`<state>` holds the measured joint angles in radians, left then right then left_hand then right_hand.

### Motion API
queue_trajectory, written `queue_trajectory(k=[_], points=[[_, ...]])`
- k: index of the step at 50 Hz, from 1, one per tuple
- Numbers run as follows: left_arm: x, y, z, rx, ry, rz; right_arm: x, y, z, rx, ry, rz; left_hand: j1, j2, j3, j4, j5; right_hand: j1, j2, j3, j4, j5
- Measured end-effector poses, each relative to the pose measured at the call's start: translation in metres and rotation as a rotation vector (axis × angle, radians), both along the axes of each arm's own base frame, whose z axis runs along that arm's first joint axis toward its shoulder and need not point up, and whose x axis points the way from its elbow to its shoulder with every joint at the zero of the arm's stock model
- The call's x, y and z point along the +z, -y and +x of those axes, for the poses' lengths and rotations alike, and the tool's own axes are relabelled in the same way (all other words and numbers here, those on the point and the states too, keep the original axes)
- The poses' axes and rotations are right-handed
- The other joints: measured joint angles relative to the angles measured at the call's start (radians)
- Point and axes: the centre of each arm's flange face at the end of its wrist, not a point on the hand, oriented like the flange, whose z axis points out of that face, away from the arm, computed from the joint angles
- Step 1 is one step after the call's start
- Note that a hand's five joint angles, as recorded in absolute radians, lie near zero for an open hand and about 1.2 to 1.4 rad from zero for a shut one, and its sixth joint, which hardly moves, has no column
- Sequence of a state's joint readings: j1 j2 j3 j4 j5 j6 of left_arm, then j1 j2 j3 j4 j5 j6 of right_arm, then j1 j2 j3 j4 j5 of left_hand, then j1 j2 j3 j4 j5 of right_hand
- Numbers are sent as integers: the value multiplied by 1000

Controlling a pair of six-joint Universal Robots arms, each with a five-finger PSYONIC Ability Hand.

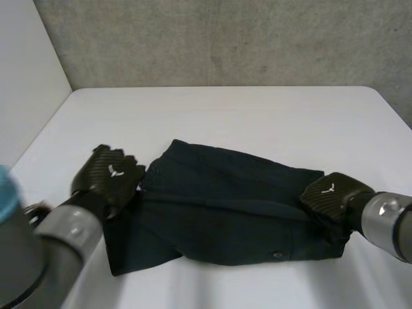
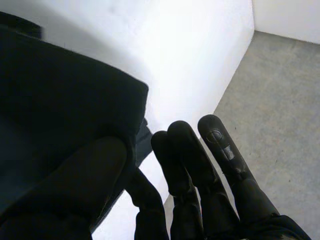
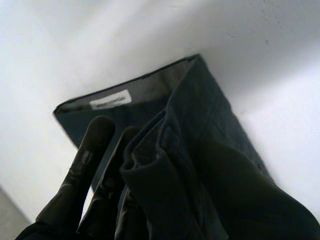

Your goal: Fold the shorts.

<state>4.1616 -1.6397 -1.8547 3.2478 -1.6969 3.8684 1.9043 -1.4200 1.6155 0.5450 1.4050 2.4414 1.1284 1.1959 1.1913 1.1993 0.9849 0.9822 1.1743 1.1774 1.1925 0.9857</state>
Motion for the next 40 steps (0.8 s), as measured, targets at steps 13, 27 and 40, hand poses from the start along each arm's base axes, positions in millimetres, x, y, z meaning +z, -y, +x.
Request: queue_trajectory(k=[13,27,40], points=[[-39,129,-86,-66,38,-328,-31,80,7,-135,-7,-168,0,1,1,0,0,0,0,0,0,0],[-91,173,-132,-185,-10,-393,-67,144,21,-223,6,-400,3,1,1,0,29,-15,-43,-46,-53,-35],[-75,160,-135,-196,-68,-475,-43,156,20,-297,130,-516,-931,-988,-978,-992,-940,-778,-952,-968,-959,-915]])
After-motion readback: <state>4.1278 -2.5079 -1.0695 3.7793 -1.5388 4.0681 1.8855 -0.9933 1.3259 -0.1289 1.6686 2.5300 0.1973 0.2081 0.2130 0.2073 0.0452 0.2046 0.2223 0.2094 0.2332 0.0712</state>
